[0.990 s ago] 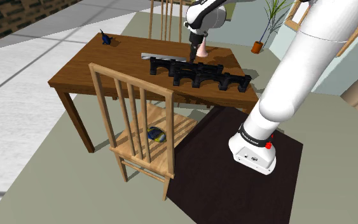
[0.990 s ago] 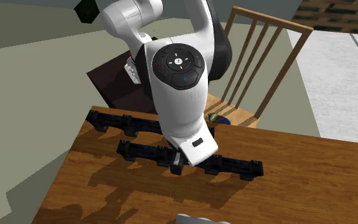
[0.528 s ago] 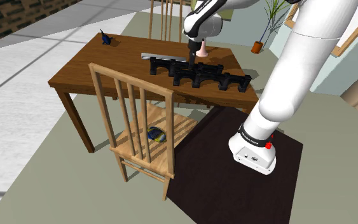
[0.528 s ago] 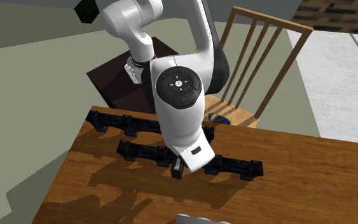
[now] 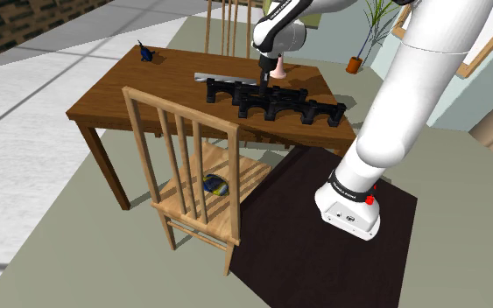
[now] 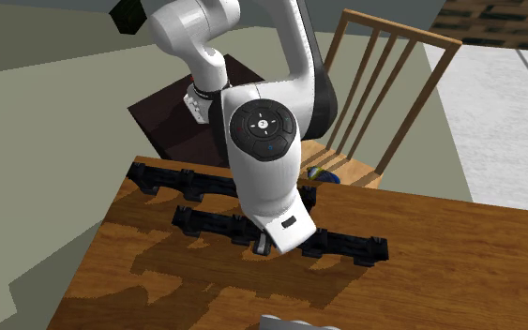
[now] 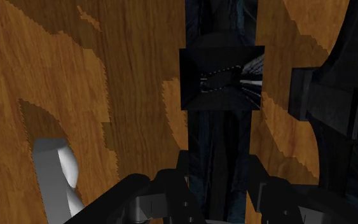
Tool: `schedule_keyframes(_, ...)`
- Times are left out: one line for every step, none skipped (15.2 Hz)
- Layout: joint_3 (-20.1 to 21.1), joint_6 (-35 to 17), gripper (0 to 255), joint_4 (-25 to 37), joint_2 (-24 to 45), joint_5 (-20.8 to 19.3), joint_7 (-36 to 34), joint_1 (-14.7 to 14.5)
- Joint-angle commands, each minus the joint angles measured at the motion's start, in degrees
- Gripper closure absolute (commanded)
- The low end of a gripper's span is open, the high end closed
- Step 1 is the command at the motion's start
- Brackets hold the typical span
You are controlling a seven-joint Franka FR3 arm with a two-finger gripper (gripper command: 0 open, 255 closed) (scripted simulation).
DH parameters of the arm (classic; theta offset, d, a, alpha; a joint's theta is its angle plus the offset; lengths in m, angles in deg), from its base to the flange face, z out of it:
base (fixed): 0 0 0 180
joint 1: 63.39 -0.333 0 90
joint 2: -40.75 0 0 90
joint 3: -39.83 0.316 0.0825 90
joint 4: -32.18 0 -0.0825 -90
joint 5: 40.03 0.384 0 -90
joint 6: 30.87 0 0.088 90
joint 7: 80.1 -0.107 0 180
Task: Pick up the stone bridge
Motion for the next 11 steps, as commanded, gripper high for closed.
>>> schedule_keyframes(0.0,0.02,255,-0.05,0.01,0.01,-0.03,0.0)
schedule_keyframes(0.0,0.01,255,-0.06,0.0,0.01,-0.02,0.0)
schedule_keyframes(-0.01,0.04,255,-0.01,0.03,0.03,0.02,0.02)
schedule_keyframes(-0.11,0.75,255,0.17,-0.56,-0.4,-0.29,-0.04)
schedule_keyframes(-0.19,1.47,255,0.37,-1.13,-0.8,-0.58,-0.1)
schedule_keyframes(-0.27,2.19,255,0.59,-1.7,-1.19,-0.87,-0.16)
schedule_keyframes(-0.33,2.91,255,0.81,-2.25,-1.57,-1.14,-0.21)
schedule_keyframes(-0.39,3.64,255,1.05,-2.8,-1.94,-1.41,-0.25)
schedule_keyframes(-0.44,4.37,255,1.3,-3.33,-2.29,-1.67,-0.29)
schedule_keyframes(-0.48,5.11,255,1.56,-3.85,-2.63,-1.92,-0.33)
schedule_keyframes(-0.51,5.84,255,1.84,-4.36,-2.95,-2.16,-0.36)
